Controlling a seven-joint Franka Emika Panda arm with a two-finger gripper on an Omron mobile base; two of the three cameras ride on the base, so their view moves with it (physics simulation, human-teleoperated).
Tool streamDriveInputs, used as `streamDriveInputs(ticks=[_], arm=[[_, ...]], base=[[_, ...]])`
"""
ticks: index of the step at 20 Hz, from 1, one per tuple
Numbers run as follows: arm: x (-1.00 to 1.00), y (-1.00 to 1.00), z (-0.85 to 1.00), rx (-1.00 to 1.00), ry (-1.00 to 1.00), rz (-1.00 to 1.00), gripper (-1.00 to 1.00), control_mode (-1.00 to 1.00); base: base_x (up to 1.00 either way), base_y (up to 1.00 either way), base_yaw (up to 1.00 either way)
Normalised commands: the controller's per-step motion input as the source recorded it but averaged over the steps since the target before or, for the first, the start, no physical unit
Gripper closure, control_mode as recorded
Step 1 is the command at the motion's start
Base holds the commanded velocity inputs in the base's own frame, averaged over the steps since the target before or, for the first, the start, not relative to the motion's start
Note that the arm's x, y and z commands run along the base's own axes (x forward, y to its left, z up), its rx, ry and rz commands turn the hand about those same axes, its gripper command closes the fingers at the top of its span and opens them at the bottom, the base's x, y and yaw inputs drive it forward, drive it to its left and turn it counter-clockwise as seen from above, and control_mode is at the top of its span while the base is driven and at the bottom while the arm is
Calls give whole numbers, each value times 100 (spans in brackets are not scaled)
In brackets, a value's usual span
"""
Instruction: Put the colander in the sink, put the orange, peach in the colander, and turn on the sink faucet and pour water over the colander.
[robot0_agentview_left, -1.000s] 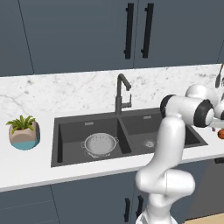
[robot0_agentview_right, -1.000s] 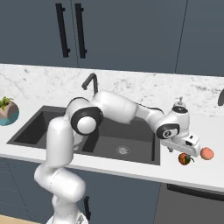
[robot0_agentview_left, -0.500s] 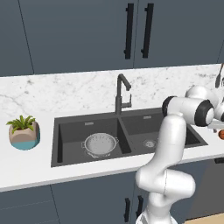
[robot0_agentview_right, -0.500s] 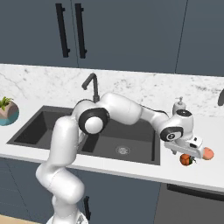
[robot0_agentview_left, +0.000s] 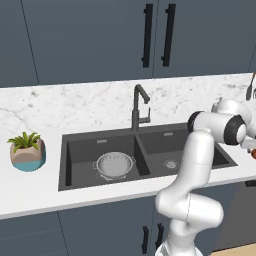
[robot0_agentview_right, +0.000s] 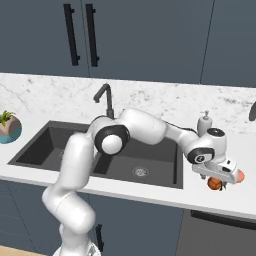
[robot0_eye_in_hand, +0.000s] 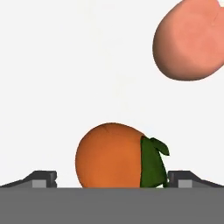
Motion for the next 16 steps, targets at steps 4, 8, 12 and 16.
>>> streamDriveInputs(ticks=[4,8,12,16], arm=[[7,0,-29,0,0,2,-100,-100],[21,0,-27,0,0,3,-100,-100],[10,0,-39,0,0,3,-100,-100],[0,14,-44,0,2,1,100,-100]], base=[[0,0,0],[0,0,0],[0,0,0],[0,0,0]])
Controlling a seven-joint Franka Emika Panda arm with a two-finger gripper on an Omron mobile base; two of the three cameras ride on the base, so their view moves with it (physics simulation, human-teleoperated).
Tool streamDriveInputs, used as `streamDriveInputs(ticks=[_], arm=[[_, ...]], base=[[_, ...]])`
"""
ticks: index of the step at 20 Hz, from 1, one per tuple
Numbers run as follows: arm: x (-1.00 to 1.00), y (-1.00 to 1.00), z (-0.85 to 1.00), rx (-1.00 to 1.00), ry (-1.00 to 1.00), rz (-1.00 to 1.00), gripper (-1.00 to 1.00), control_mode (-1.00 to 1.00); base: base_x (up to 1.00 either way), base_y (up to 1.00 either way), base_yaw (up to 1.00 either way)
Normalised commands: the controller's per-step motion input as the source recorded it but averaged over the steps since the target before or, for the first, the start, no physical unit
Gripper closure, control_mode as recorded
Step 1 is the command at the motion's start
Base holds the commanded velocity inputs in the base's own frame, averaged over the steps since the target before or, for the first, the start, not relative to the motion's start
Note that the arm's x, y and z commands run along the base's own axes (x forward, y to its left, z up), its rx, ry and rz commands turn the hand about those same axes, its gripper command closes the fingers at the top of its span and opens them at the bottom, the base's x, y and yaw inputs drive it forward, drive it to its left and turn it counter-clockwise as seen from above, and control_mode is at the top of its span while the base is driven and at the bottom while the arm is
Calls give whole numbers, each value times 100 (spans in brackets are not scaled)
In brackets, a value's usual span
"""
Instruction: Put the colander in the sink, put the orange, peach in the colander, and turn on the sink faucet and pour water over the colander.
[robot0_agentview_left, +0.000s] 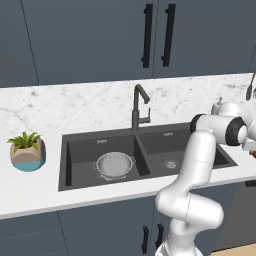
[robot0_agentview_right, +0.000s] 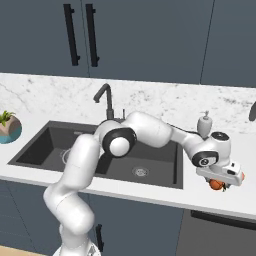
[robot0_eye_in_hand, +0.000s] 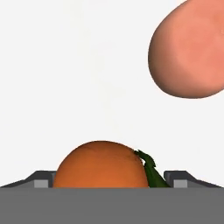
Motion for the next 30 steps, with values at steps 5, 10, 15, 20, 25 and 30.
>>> streamDriveInputs(ticks=[5,10,15,20,25,30], arm=[[0,18,-28,0,2,0,100,-100],[-13,38,13,1,-3,4,100,-100],[-15,81,9,-1,-6,11,100,-100],[-24,98,9,-11,-17,11,100,-100],[-26,100,9,-16,-21,8,100,-100],[-23,99,27,-7,-2,9,100,-100]], base=[[0,0,0],[0,0,0],[0,0,0],[0,0,0],[0,0,0],[0,0,0]])
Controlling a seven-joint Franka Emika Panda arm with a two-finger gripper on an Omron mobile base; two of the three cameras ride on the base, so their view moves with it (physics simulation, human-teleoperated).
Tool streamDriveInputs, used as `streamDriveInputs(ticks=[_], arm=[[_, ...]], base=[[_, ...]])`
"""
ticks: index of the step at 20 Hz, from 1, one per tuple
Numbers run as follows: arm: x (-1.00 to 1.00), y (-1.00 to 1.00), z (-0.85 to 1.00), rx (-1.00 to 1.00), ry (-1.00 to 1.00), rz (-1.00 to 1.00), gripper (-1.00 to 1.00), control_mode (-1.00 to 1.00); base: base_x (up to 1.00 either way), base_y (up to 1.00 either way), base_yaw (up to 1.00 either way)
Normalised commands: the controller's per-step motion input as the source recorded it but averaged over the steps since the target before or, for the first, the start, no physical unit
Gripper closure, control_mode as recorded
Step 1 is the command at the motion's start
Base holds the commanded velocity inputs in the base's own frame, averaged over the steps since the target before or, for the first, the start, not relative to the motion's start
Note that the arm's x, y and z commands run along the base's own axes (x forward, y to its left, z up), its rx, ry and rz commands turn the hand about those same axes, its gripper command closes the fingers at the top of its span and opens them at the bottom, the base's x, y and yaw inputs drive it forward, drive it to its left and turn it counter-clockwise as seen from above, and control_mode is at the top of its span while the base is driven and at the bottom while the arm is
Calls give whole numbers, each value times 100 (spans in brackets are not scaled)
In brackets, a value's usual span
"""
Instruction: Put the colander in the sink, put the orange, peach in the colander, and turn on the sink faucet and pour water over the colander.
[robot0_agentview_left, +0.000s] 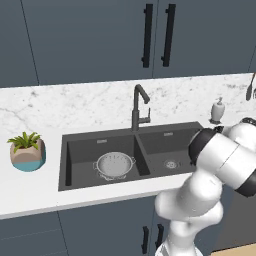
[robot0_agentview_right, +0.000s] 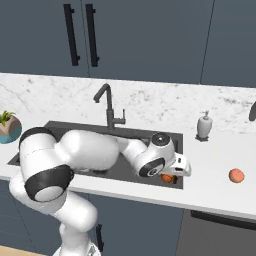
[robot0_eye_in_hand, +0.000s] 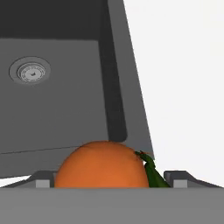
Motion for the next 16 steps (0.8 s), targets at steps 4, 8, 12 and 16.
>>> streamDriveInputs(ticks=[4,8,12,16], arm=[[-17,96,44,-1,1,11,100,-100],[-10,99,47,0,0,7,100,-100],[-8,98,46,0,6,6,100,-100],[-8,99,33,0,2,4,100,-100]], base=[[0,0,0],[0,0,0],[0,0,0],[0,0,0]])
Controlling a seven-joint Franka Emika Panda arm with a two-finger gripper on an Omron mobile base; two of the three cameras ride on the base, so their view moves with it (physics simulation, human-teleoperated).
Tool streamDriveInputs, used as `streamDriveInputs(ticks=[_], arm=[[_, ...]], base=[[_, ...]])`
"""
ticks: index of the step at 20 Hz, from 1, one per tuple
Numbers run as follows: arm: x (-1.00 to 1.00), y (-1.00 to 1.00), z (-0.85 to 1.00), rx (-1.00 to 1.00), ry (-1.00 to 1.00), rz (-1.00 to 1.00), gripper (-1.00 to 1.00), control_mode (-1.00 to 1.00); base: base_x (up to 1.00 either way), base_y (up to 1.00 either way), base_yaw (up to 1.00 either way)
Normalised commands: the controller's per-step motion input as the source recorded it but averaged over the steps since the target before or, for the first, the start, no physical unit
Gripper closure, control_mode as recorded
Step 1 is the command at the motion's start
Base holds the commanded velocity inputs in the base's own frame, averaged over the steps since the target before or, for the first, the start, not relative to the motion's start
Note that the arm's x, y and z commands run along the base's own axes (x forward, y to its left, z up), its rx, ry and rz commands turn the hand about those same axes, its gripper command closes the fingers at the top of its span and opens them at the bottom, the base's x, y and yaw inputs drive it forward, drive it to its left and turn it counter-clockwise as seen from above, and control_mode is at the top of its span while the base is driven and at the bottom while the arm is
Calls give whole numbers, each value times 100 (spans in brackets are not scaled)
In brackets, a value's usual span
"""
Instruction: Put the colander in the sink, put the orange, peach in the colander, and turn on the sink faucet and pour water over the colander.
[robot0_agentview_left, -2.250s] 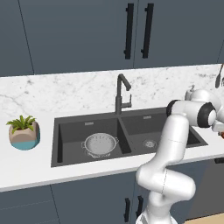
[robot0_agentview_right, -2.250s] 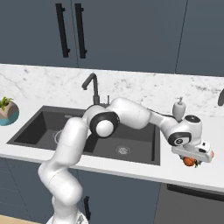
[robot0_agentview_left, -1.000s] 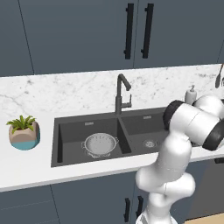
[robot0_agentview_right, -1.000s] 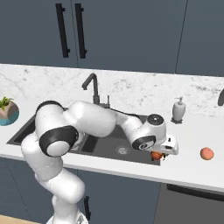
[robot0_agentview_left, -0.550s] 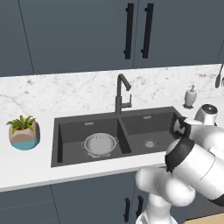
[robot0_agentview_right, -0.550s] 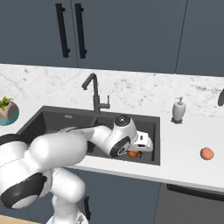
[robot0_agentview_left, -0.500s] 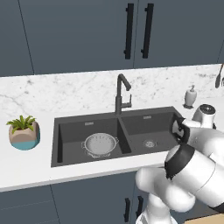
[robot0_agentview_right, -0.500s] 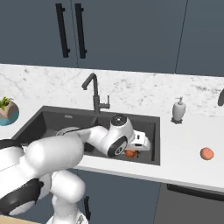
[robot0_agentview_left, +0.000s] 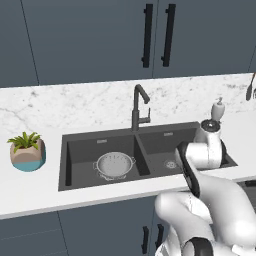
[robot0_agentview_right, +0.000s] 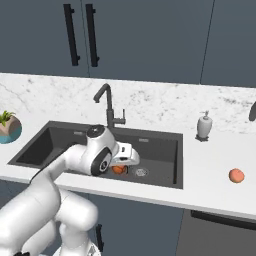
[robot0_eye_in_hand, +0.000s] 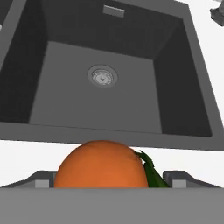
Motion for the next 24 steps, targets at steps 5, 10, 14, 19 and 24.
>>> streamDriveInputs(ticks=[5,10,14,19,24], arm=[[-2,100,16,0,0,0,100,-100],[7,100,9,0,0,0,100,-100],[25,99,2,0,0,0,100,-100],[44,85,0,0,0,0,100,-100],[59,70,-14,0,0,0,100,-100]], base=[[0,0,0],[0,0,0],[0,0,0],[0,0,0],[0,0,0]])
